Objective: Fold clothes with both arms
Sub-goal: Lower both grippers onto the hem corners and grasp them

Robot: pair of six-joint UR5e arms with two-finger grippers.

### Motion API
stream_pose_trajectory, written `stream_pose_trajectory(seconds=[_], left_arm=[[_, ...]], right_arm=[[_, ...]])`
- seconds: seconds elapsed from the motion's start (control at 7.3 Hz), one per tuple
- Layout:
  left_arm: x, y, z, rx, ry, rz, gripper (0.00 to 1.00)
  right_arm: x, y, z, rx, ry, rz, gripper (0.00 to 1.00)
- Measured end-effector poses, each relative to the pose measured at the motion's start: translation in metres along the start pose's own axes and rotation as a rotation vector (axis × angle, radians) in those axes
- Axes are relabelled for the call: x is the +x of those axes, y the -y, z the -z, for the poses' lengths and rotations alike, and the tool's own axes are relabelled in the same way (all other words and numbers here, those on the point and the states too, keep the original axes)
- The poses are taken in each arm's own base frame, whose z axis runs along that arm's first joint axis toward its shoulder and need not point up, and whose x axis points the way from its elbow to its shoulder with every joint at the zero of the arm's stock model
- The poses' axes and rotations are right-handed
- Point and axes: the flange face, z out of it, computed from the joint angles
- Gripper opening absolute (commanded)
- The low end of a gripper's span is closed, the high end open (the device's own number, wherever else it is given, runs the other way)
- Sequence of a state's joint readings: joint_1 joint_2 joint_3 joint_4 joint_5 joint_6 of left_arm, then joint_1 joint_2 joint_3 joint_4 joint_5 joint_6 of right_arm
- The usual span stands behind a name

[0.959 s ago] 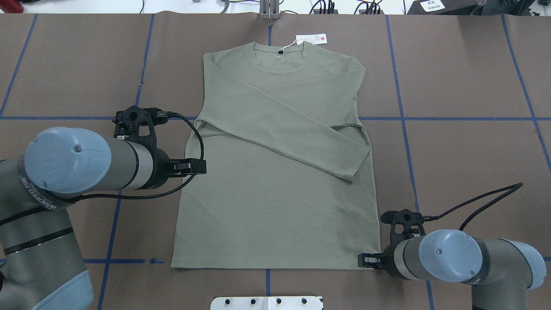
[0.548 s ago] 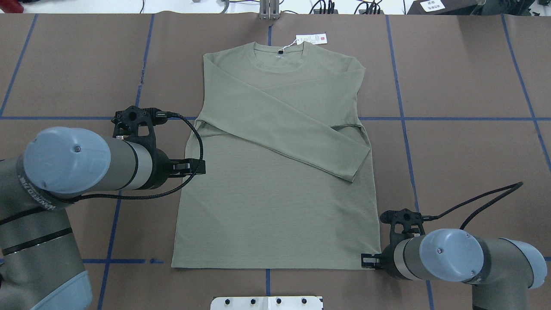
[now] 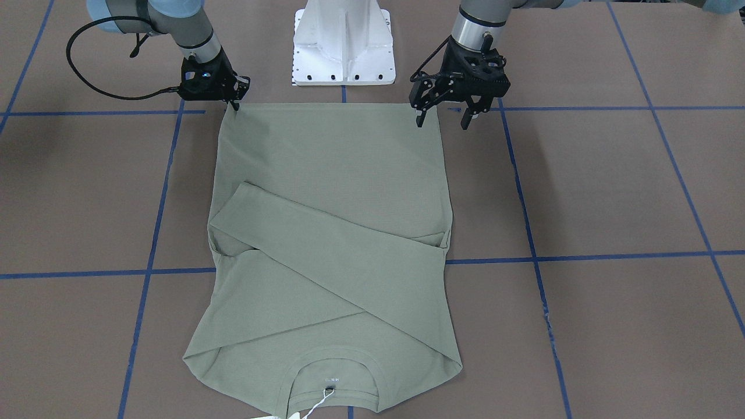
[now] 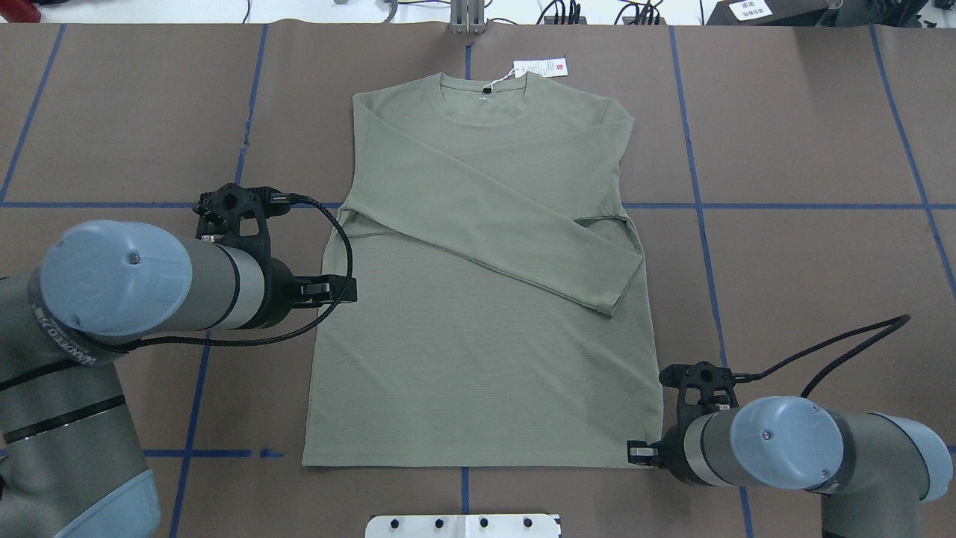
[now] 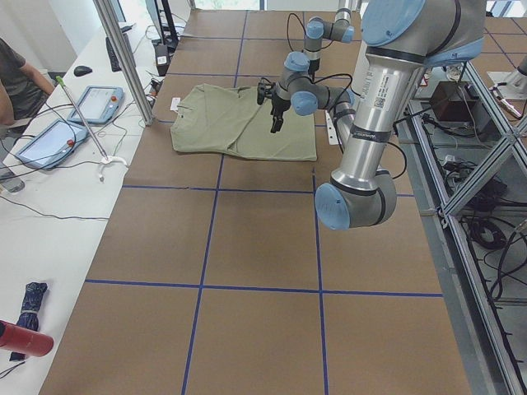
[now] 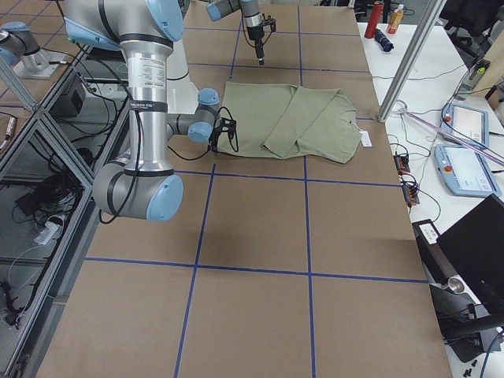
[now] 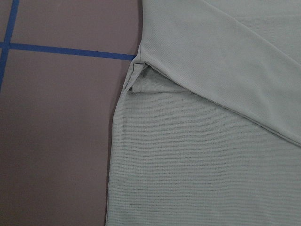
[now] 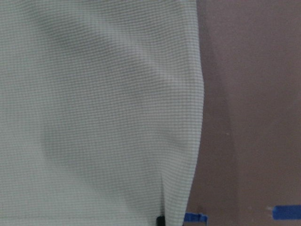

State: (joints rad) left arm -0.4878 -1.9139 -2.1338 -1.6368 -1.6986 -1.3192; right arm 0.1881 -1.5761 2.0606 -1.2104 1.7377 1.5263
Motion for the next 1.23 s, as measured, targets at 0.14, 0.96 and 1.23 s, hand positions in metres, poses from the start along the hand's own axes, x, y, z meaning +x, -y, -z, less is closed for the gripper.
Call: stream_pose_trajectory(seconds=[0.14,0.96,1.23], left_arm=[[-0.001,-0.001,-0.002,-0.002,0.004,0.001,1.0],[-0.013,-0.145,-0.067,-0.137,0.119,0.157,0.95],[-0.018,-0.18,-0.1,-0.151,0.183,0.16,0.87]], right_arm=[[-0.002,0.0,0.005,0.002,0.01,-0.001,0.0],[-0.013,0.01,0.034,0.03,0.076,-0.094,0.0],[-0.012,0.015,0.038,0.031,0.08,-0.103,0.0]])
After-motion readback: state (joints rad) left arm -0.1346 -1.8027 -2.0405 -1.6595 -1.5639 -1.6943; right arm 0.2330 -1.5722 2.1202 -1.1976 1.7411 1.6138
